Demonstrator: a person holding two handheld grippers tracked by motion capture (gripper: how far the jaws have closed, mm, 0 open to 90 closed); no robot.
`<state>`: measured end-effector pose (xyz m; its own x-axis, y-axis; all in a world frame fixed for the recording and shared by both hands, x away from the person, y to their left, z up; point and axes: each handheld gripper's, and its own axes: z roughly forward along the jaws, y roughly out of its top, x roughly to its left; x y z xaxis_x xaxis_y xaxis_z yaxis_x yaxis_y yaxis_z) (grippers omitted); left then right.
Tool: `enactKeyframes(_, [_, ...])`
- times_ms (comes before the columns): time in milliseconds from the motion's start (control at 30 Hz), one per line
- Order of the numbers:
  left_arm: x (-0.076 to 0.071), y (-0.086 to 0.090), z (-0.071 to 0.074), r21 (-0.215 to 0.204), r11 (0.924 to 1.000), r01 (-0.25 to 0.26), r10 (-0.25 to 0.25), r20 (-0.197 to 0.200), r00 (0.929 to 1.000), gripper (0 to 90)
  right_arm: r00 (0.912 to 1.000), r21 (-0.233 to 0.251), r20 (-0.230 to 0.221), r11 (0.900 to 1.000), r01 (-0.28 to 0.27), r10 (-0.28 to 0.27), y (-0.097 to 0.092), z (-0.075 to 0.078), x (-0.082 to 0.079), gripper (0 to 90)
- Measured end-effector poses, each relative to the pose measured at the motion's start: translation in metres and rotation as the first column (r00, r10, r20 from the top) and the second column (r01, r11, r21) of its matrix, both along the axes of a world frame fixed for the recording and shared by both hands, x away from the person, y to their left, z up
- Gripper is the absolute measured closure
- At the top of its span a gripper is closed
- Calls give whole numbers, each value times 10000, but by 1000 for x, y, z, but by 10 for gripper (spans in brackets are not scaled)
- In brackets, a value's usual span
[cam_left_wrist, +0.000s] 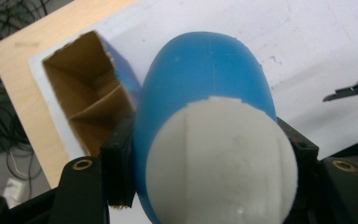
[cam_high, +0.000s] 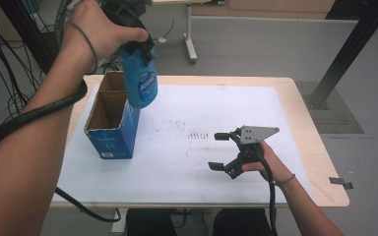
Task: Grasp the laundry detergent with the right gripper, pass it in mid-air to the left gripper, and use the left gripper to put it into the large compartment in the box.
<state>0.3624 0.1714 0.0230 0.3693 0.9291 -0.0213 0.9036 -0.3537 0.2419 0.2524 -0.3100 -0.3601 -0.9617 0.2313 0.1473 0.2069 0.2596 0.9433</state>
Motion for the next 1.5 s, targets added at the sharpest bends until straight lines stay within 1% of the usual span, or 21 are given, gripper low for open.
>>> enactKeyframes(100, [3, 12, -1, 56, 9973, -730, 730, 60, 9973, 377, 10000, 34, 11, 10000, 44, -44, -1, 0, -1, 23])
enactKeyframes(267, [7, 22, -5, 206, 9912, -1308, 1308, 4, 9914, 376, 10000, 23, 27, 10000, 70, -70, -1, 0, -2, 23])
enactKeyframes(367, [12, 31, -8, 281, 9818, -1878, 1880, -49, 9822, 377, 9999, 69, 52, 9999, 121, -122, -1, -1, -3, 26])
enactKeyframes(400, [12, 31, -8, 281, 9818, -1878, 1880, -49, 9822, 376, 9999, 64, 52, 9999, 133, -134, -1, 0, -3, 26])
enactKeyframes(433, [14, 36, -11, 276, 9753, -2193, 2195, -58, 9756, 376, 9999, 65, 56, 9999, 140, -140, -1, 0, -3, 26])
enactKeyframes(500, [17, 39, -14, 365, 9686, -2458, 2464, -137, 9691, 377, 9999, 85, 64, 9999, 149, -150, 0, -1, -3, 26])
enactKeyframes(567, [19, 41, -16, 427, 9680, -2471, 2479, -130, 9687, 377, 9998, 81, 84, 9998, 161, -162, 0, -1, -4, 26])
enactKeyframes(700, [28, 48, -26, 696, 9474, -3123, 3154, -392, 9481, 377, 9998, 104, 50, 9998, 185, -186, 0, -2, -4, 26])
enactKeyframes(733, [28, 48, -26, 696, 9474, -3123, 3154, -392, 9481, 376, 9998, 104, 50, 9998, 185, -186, 0, -2, -4, 26])
enactKeyframes(767, [30, 51, -29, 814, 9400, -3315, 3353, -391, 9413, 376, 9998, 86, 37, 9998, 201, -201, 0, -2, -5, 28])
enactKeyframes(867, [34, 53, -34, 911, 9325, -3494, 3547, -510, 9336, 377, 9998, 46, 43, 9998, 199, -199, 0, -2, -5, 36])
enactKeyframes(967, [38, 62, -39, 688, 9260, -3712, 3757, -733, 9238, 377, 9998, 47, 40, 9998, 210, -210, 1, -3, -5, 42])
enactKeyframes(1000, [38, 62, -39, 688, 9260, -3712, 3757, -733, 9238, 377, 9998, 47, 40, 9998, 210, -210, 1, -3, -5, 42])
enactKeyframes(1067, [40, 66, -43, 588, 9215, -3838, 3877, -849, 9179, 377, 9997, 34, 42, 9997, 223, -223, 2, -2, -5, 41])
enactKeyframes(1100, [42, 69, -49, 573, 9140, -4016, 4055, -950, 9092, 377, 9997, 25, 67, 9997, 236, -237, 3, -2, -5, 41])
enactKeyframes(1267, [45, 72, -63, 690, 9080, -4132, 4186, -1090, 9016, 377, 9996, 25, 37, 9996, 283, -283, 2, -3, -6, 41])
enactKeyframes(1333, [45, 73, -69, 669, 9106, -4079, 4131, -1129, 9037, 377, 9995, -3, 17, 9995, 318, -318, 1, -4, -6, 42])
enactKeyframes(1400, [46, 73, -74, 641, 9087, -4125, 4174, -1191, 9009, 377, 9994, -12, 15, 9994, 336, -336, 1, -4, -6, 42])
enactKeyframes(1433, [47, 72, -77, 701, 9123, -4035, 4094, -1227, 9041, 377, 9994, -16, 6, 9994, 336, -336, 1, -4, -5, 42])
enactKeyframes(1467, [48, 71, -79, 724, 9099, -4085, 4146, -1252, 9014, 377, 9994, -4, 1, 9994, 332, -332, 1, -4, -6, 42])
enactKeyframes(1500, [48, 70, -82, 772, 9125, -4018, 4087, -1254, 9040, 377, 9994, -11, 14, 9994, 334, -334, 1, -4, -6, 42])
